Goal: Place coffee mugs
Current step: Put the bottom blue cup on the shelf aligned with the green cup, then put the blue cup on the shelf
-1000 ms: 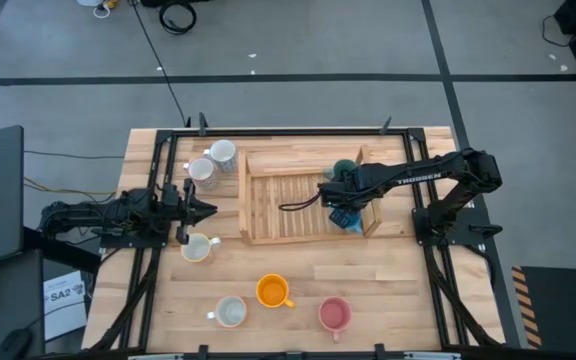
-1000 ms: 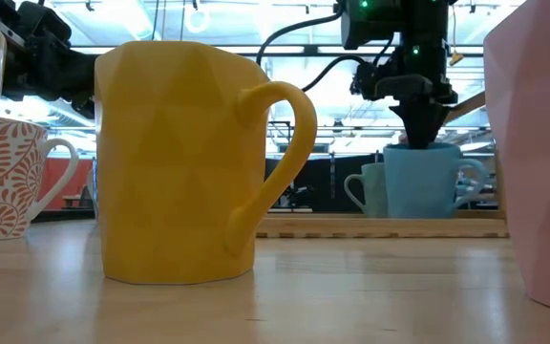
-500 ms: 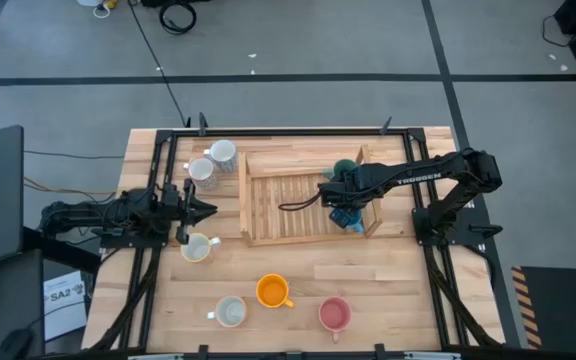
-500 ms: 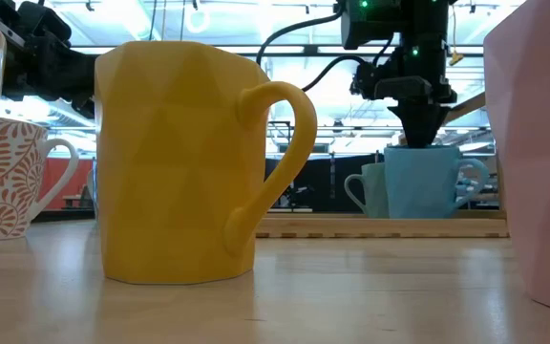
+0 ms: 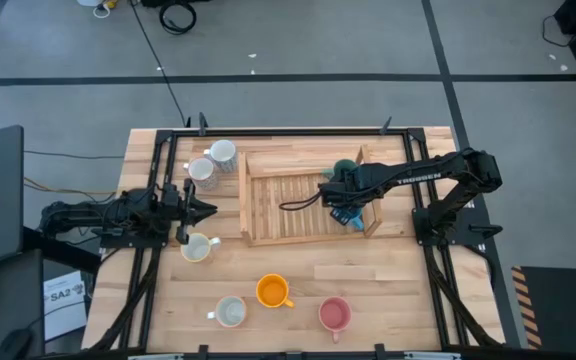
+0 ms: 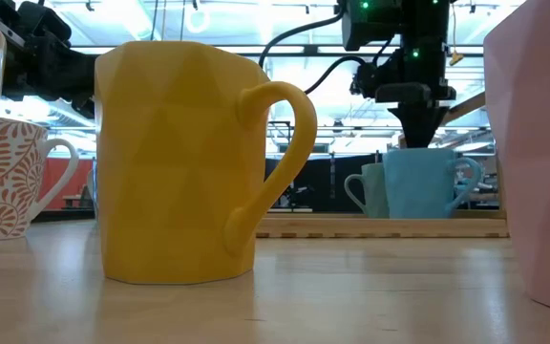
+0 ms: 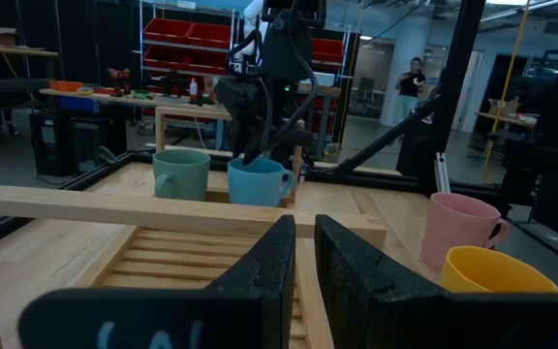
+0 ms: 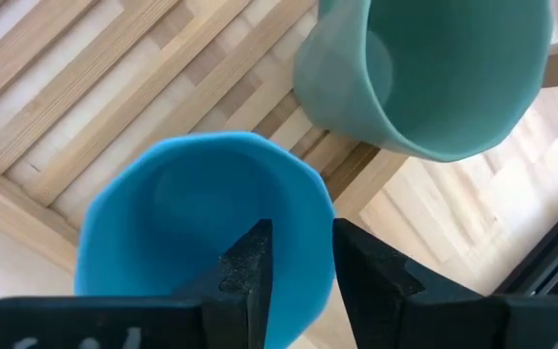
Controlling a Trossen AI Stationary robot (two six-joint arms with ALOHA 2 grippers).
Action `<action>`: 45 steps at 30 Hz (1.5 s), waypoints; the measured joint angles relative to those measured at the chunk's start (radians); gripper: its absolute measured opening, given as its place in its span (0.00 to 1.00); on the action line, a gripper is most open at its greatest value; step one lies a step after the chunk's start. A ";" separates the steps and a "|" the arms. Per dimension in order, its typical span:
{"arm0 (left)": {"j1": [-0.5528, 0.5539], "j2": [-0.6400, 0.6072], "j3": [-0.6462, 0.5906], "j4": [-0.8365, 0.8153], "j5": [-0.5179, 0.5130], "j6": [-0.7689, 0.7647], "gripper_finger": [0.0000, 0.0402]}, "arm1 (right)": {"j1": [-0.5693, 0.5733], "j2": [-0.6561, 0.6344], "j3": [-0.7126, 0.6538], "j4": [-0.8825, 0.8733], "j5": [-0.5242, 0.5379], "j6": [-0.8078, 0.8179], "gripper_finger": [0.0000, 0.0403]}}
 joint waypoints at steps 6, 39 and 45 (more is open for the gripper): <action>0.000 0.000 0.000 0.000 0.000 0.000 0.13 | 0.000 0.000 0.000 0.000 0.025 -0.001 0.29; 0.000 0.036 0.087 0.243 -0.348 -0.053 0.13 | -0.063 -0.307 0.000 0.074 0.049 -0.288 0.29; 0.000 0.158 0.225 0.163 -0.550 -0.044 0.24 | -0.155 -0.339 0.000 0.174 0.024 -0.412 0.29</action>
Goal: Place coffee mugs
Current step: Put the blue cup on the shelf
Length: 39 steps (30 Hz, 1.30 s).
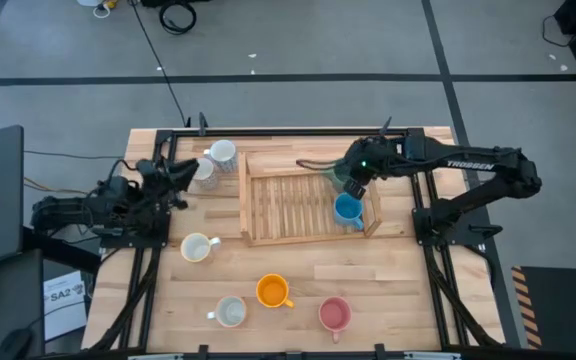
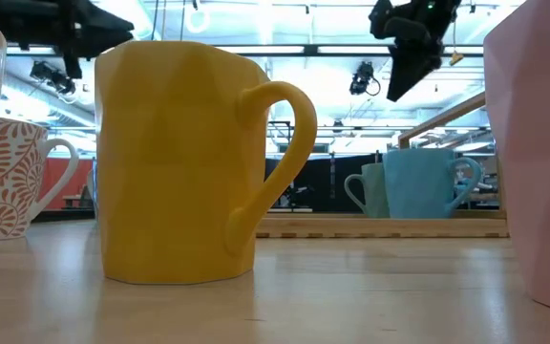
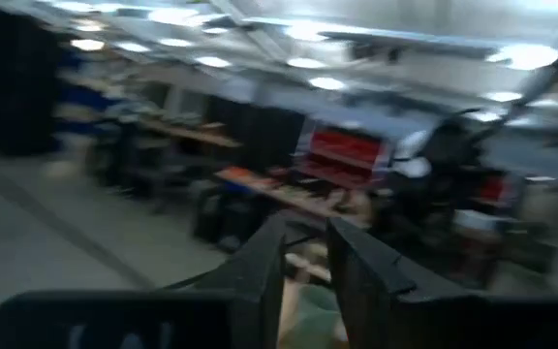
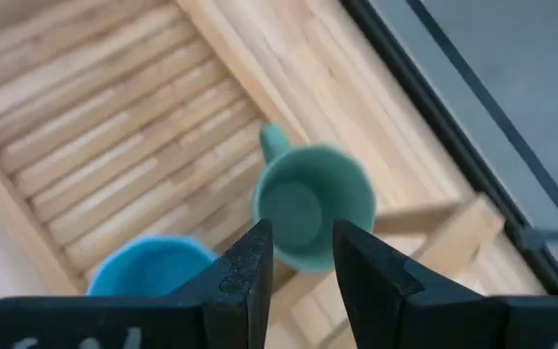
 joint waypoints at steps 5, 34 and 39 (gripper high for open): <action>0.000 0.136 0.149 -0.086 -0.204 -0.007 0.36 | -0.066 0.001 0.000 0.101 -0.117 -0.130 0.29; 0.753 0.757 0.840 -0.862 0.490 -0.216 0.43 | -0.179 0.011 0.000 0.214 -0.221 -0.325 0.29; 0.884 0.879 0.844 -0.889 0.663 -0.212 0.43 | -0.179 0.011 0.000 0.214 -0.221 -0.325 0.29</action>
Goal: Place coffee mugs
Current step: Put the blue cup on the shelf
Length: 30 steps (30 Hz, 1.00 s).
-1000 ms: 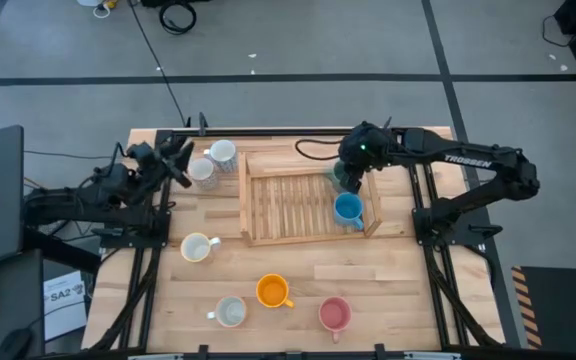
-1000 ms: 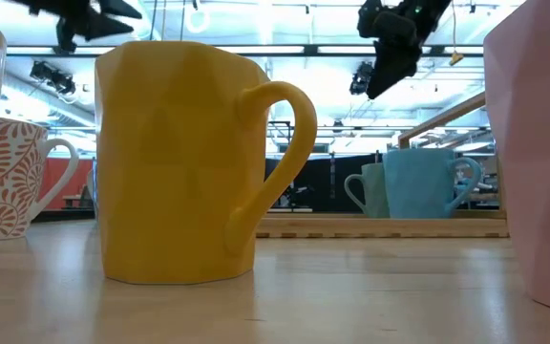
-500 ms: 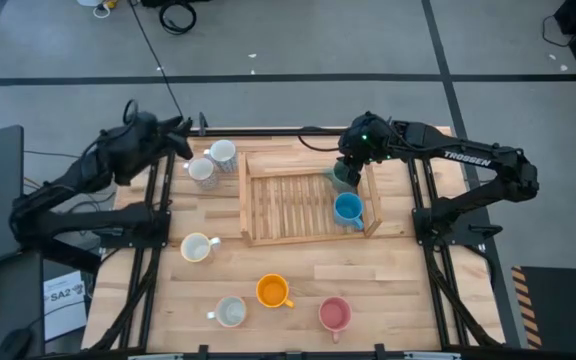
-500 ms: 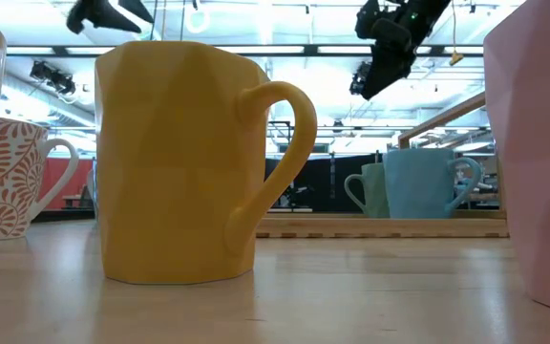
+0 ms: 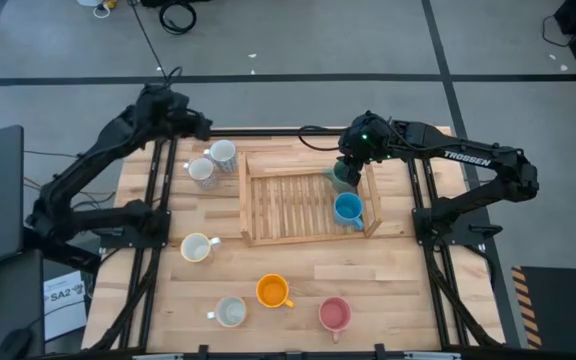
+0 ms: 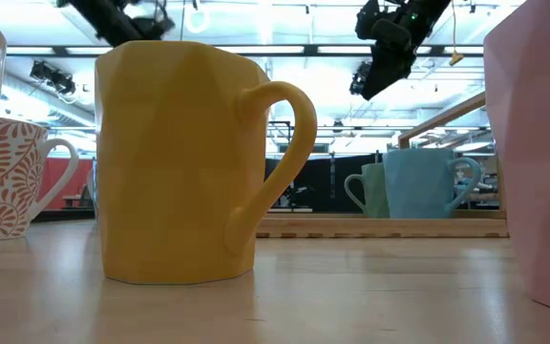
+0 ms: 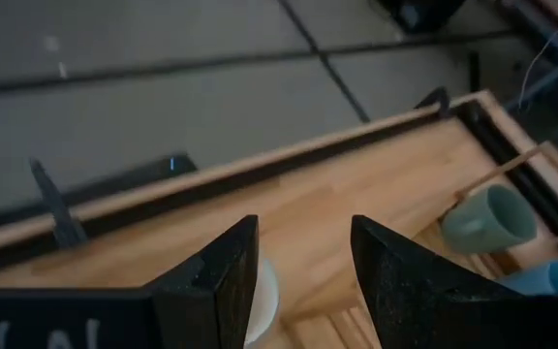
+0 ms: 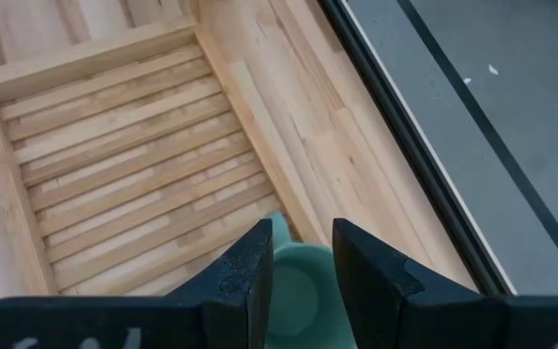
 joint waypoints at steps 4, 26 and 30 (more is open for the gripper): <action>0.077 0.089 0.000 -0.016 0.070 0.015 0.43 | 0.000 0.000 0.000 0.000 -0.001 0.000 0.29; 0.175 0.361 0.001 -0.108 0.154 0.138 0.43 | 0.000 0.001 0.000 0.000 -0.001 0.001 0.29; 0.175 0.382 0.001 -0.144 0.154 0.130 0.43 | 0.000 0.001 0.000 0.000 -0.001 0.001 0.29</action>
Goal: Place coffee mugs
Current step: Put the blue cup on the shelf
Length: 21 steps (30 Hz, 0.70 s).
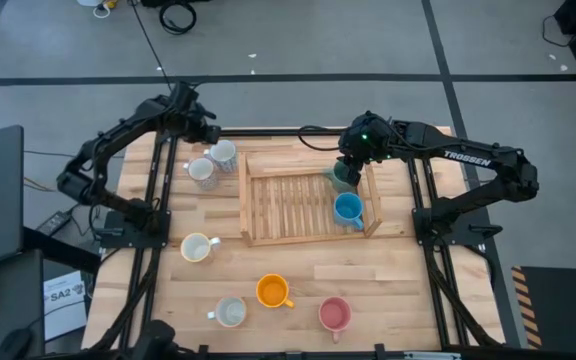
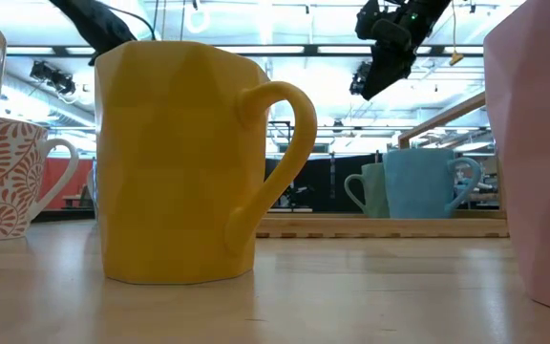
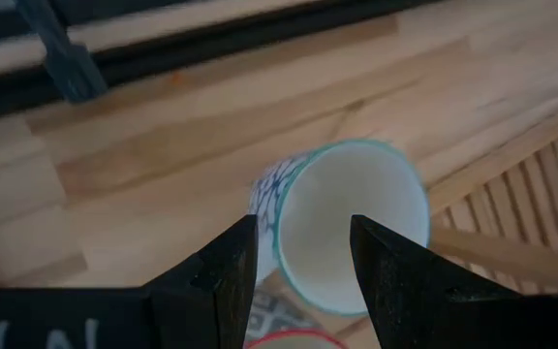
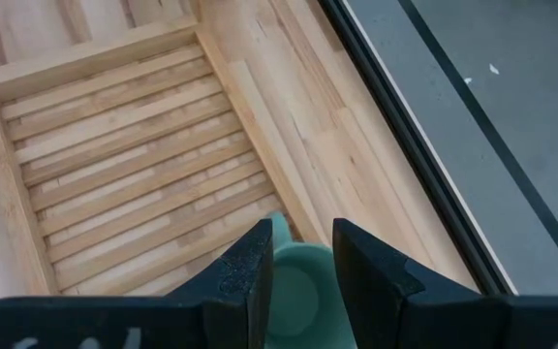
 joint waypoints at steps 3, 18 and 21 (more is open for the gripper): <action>-0.002 0.013 0.000 -0.007 0.000 -0.004 0.43 | 0.000 0.000 0.000 0.000 0.000 0.000 0.29; -0.071 0.109 0.000 -0.003 -0.071 -0.004 0.43 | 0.000 0.000 0.000 0.000 0.000 0.000 0.29; -0.075 0.126 -0.001 -0.003 -0.072 -0.004 0.43 | 0.000 0.000 0.000 0.000 0.001 0.000 0.29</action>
